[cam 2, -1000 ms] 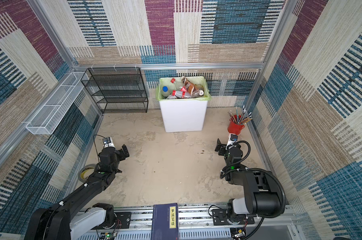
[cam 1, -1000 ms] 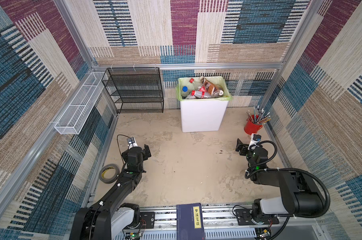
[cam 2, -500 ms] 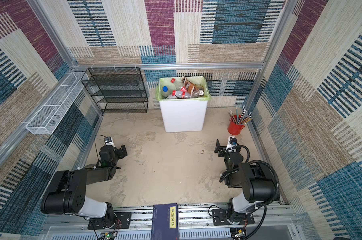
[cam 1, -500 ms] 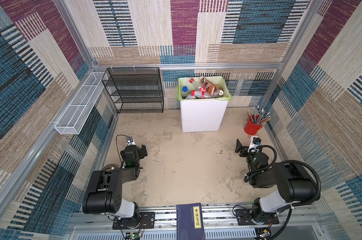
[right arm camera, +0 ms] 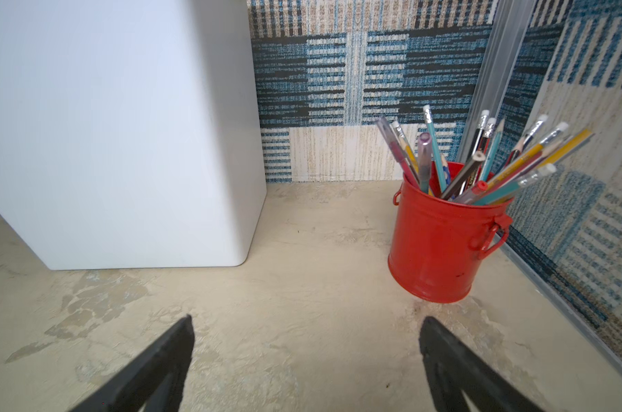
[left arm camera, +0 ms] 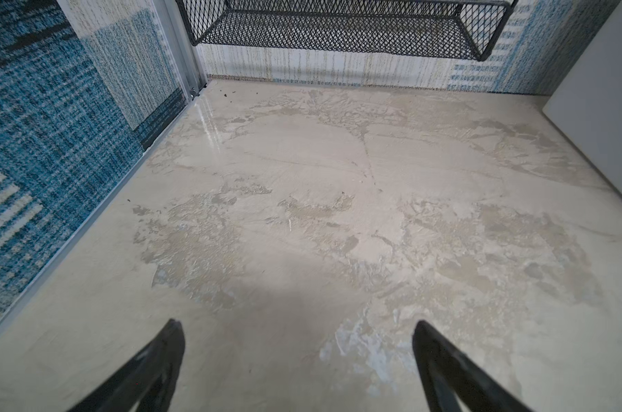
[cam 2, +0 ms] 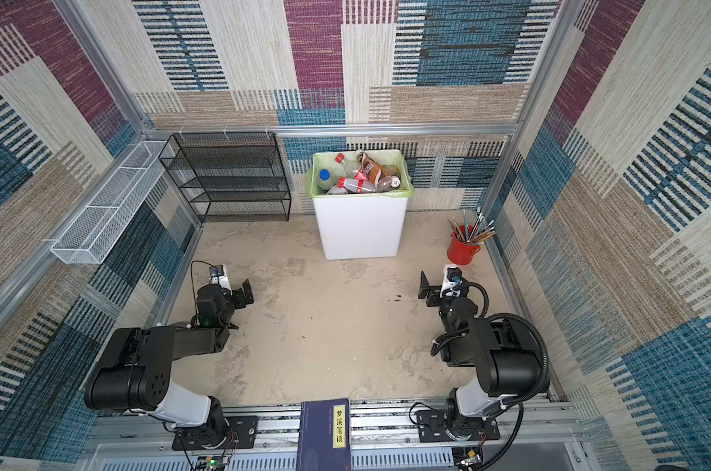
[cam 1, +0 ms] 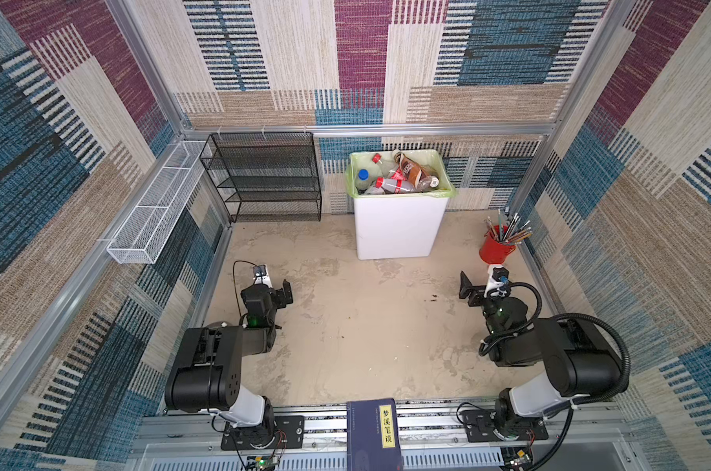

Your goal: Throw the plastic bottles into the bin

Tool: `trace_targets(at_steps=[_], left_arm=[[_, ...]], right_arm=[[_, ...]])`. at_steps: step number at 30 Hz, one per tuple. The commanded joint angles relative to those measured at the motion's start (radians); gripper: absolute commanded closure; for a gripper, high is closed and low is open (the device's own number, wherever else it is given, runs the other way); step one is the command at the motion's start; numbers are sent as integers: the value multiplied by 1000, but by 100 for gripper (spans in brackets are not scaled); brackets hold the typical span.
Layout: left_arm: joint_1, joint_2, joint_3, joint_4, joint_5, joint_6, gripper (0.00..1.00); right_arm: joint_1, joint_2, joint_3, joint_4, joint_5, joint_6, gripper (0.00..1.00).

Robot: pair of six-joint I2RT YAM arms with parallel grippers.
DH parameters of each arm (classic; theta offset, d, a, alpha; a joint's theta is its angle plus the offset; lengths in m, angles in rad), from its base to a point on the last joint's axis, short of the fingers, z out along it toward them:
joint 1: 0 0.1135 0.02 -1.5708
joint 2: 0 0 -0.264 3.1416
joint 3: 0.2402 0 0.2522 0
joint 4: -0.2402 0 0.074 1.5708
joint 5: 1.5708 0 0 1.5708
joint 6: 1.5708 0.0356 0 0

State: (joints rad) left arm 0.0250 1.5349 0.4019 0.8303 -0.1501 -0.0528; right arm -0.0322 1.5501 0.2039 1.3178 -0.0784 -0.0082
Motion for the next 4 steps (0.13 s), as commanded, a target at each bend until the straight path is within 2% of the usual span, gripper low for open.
trace_targets(at_steps=[1, 4], left_arm=[[1, -1, -3, 35, 16, 5, 0], [1, -1, -2, 34, 16, 5, 0]], right_arm=[[1, 2, 3, 17, -14, -12, 1], [2, -2, -5, 31, -14, -14, 1]])
